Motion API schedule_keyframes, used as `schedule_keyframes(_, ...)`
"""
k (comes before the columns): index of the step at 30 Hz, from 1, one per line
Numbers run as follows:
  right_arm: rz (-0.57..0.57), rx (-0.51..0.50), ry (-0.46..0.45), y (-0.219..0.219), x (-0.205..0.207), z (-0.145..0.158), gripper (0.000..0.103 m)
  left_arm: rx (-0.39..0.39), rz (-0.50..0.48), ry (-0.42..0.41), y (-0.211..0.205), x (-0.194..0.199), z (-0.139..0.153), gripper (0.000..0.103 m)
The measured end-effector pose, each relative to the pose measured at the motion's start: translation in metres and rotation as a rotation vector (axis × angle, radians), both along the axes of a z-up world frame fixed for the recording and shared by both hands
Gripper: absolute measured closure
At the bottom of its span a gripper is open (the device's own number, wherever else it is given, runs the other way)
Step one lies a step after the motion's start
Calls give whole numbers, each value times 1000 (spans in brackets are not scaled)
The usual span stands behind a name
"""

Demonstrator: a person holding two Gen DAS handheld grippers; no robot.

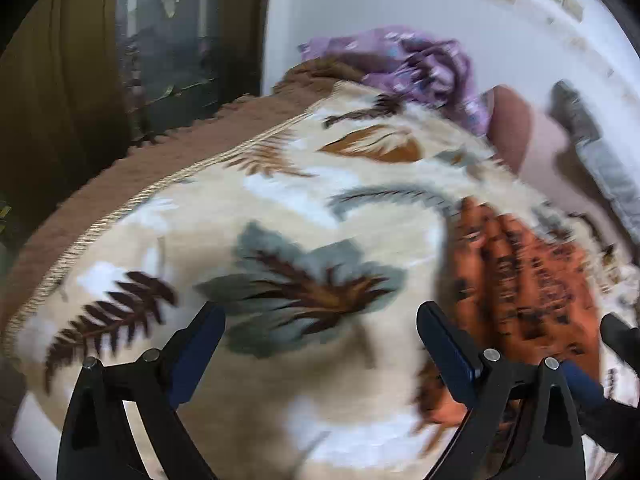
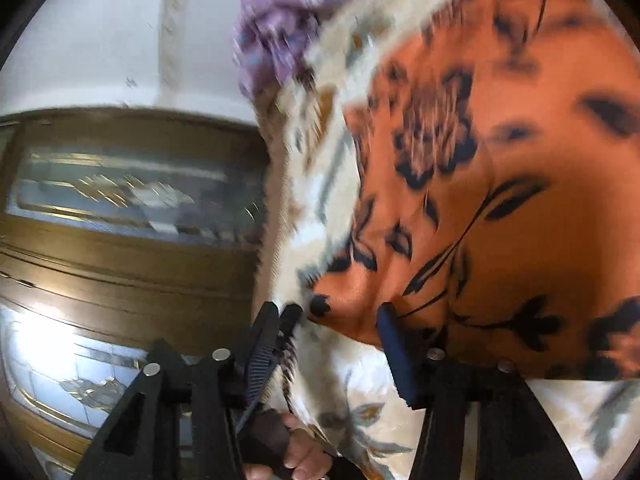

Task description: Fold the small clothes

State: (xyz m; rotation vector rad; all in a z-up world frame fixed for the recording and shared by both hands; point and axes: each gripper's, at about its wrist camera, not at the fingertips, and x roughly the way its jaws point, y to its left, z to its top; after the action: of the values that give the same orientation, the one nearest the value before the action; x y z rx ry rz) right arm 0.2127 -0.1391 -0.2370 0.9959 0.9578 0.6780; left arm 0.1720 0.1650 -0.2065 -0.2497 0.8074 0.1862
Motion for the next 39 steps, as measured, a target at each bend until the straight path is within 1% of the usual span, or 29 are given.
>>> schedule_keyframes(2, -83, -47, -43, -30, -6, 10, 48, -52, -64, -43, -12, 0, 6, 6)
schedule_keyframes(4, -165, -110, -54, -56, -9, 10, 48, -57, -97, -77, -22, -1, 11, 6)
schedule_keyframes(6, -215, -170, -5, -72, -9, -2, 48, -47, -148, -104, -38, 0, 14, 6)
schedule_keyframes(7, -219, -168, 35, -78, -7, -16, 50, -48, -174, -100, -46, 2, 14, 6)
schedule_keyframes(8, -204, -149, 77, -80, -5, -33, 55, -55, -202, -86, -53, 5, 11, 6)
schedule_keyframes(9, -211, -159, 121, -83, -4, -50, 72, -70, -234, -67, -61, 9, 7, 6)
schedule_keyframes(10, -220, -153, 125, -85, -6, -57, 80, -78, -258, -54, -66, 12, 4, 6)
schedule_keyframes(12, -219, -129, 109, -89, -7, -58, 82, -76, -296, -29, -78, 16, -4, 7)
schedule_keyframes(13, -207, -137, 105, -89, -6, -57, 82, -79, -305, -27, -81, 16, -7, 10)
schedule_keyframes(14, -200, -144, 101, -89, -6, -57, 82, -95, -321, -29, -84, 17, -9, 18)
schedule_keyframes(15, -194, -150, 96, -89, -7, -57, 82, -106, -332, -26, -86, 18, -11, 43)
schedule_keyframes(16, -191, -154, 90, -91, -7, -58, 82, -121, -347, -18, -87, 19, -13, 64)
schedule_keyframes(17, -189, -160, 78, -88, -7, -57, 82, -141, -359, -8, -88, 21, -16, 70)
schedule_keyframes(18, -188, -169, 64, -86, -7, -57, 82, -162, -363, -2, -88, 22, -19, 73)
schedule_keyframes(21, -184, -207, 21, -76, -5, -54, 83, -194, -358, -15, -88, 21, -22, 73)
schedule_keyframes(22, -185, -212, 14, -76, -6, -54, 83, -204, -361, -19, -88, 22, -22, 68)
schedule_keyframes(23, -184, -214, 7, -77, -7, -55, 84, -225, -363, -17, -88, 24, -23, 60)
schedule_keyframes(24, -182, -212, 5, -77, -6, -55, 85, -247, -365, -4, -88, 26, -24, 39)
schedule_keyframes(25, -182, -210, 3, -78, -7, -57, 86, -272, -369, -5, -87, 25, -26, 33)
schedule_keyframes(26, -183, -204, 2, -79, -7, -58, 88, -280, -367, -10, -87, 25, -26, 33)
schedule_keyframes(28, -182, -193, -2, -82, -8, -60, 89, -258, -369, -25, -91, 25, -27, 34)
schedule_keyframes(29, -182, -190, -5, -82, -9, -61, 90, -244, -373, -27, -93, 26, -27, 41)
schedule_keyframes(30, -182, -190, -8, -83, -9, -61, 90, -237, -373, -29, -94, 26, -28, 69)
schedule_keyframes(31, -183, -192, -10, -82, -8, -61, 91, -238, -378, -23, -95, 27, -29, 81)
schedule_keyframes(32, -182, -195, -14, -82, -9, -61, 92, -245, -381, -21, -94, 27, -30, 81)
schedule_keyframes(34, -180, -202, -21, -83, -10, -62, 93, -252, -382, -41, -95, 25, -28, 85)
schedule_keyframes(36, -178, -204, -29, -84, -13, -63, 94, -249, -407, -79, -98, 19, -21, 87)
schedule_keyframes(37, -178, -204, -31, -84, -13, -64, 94, -241, -425, -101, -101, 14, -16, 87)
schedule_keyframes(39, -177, -202, -32, -85, -15, -64, 94, -190, -472, -152, -111, 1, -5, 88)
